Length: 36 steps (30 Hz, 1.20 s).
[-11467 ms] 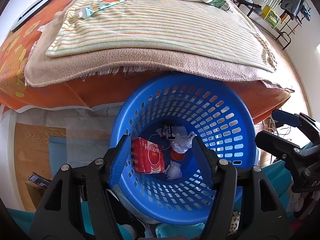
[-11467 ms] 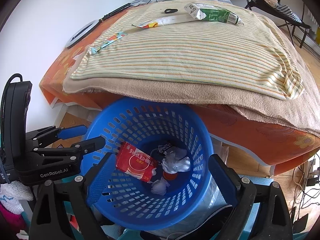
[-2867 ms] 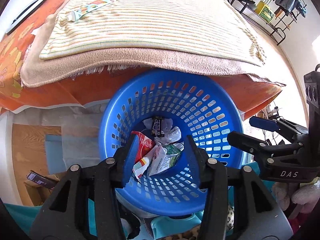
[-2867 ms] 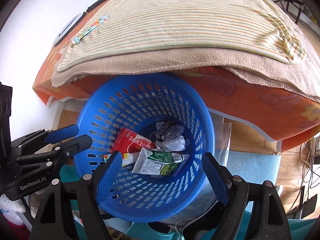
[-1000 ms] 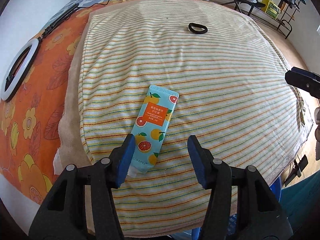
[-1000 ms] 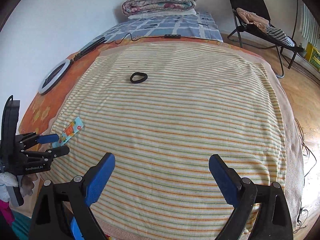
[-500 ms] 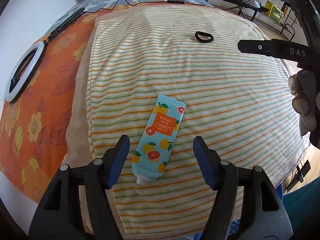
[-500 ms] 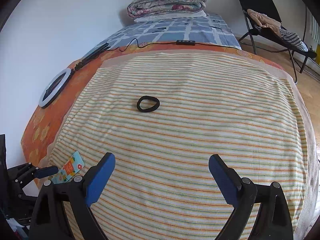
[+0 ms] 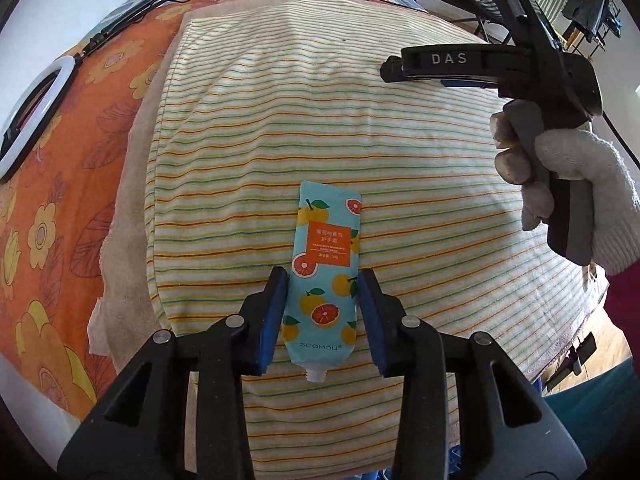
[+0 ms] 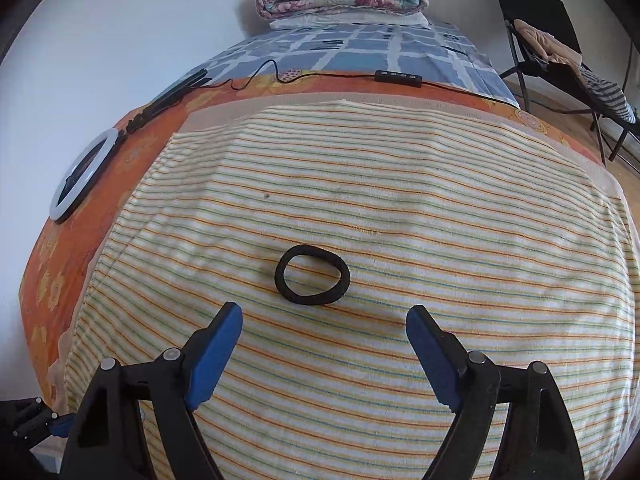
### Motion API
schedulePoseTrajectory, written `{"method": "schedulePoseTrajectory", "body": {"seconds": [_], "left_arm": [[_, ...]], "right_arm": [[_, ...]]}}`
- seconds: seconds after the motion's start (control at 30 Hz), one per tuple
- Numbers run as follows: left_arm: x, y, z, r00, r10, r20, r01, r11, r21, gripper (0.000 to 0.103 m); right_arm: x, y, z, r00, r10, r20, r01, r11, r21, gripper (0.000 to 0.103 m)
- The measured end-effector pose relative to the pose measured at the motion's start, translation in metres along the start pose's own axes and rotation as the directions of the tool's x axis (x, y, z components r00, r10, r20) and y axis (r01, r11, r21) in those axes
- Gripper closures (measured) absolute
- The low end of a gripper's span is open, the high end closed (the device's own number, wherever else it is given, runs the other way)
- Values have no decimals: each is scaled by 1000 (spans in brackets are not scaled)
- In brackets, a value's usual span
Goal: Collect trash
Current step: 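Grasp the orange-print tube with the left tool while the right tool grasps the black hair tie, then carry the tube and hair tie over the blue basket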
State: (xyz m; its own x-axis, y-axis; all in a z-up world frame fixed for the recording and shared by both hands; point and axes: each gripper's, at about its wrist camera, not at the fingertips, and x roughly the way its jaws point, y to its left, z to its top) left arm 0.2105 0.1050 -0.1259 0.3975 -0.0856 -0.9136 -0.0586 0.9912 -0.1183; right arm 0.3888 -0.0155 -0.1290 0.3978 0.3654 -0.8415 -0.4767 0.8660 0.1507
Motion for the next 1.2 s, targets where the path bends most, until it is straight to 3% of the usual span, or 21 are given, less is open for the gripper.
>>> {"method": "schedulePoseTrajectory", "body": {"seconds": [0.07,0.27,0.4,0.53,0.9,1.2], "left_arm": [[0,-2,-1,1000,-4,1,4,1000,-1,66],[0,-2,0,1000,-1,4,1,1000,5,66],[-1,0,-1,1000,-10,5,10,1000,0,66],[-3,-1,-1,1000,-14,16,14,1000,-5,66],[-17,-2,-3,998,-24,50,26,999,-26,66],[-46,-24,-21,995,-22,94,23,1000,-4,66]], "right_arm": [[6,3,4,1000,-12,1,12,1000,-8,17],[14,9,7,997,-66,32,67,997,-31,37],[9,13,8,998,-54,23,56,995,-81,69],[4,7,10,1000,-17,7,18,998,-66,87],[-36,-12,-5,998,39,49,-38,999,-26,89],[-102,-9,-55,993,73,96,-69,996,-50,89]]}}
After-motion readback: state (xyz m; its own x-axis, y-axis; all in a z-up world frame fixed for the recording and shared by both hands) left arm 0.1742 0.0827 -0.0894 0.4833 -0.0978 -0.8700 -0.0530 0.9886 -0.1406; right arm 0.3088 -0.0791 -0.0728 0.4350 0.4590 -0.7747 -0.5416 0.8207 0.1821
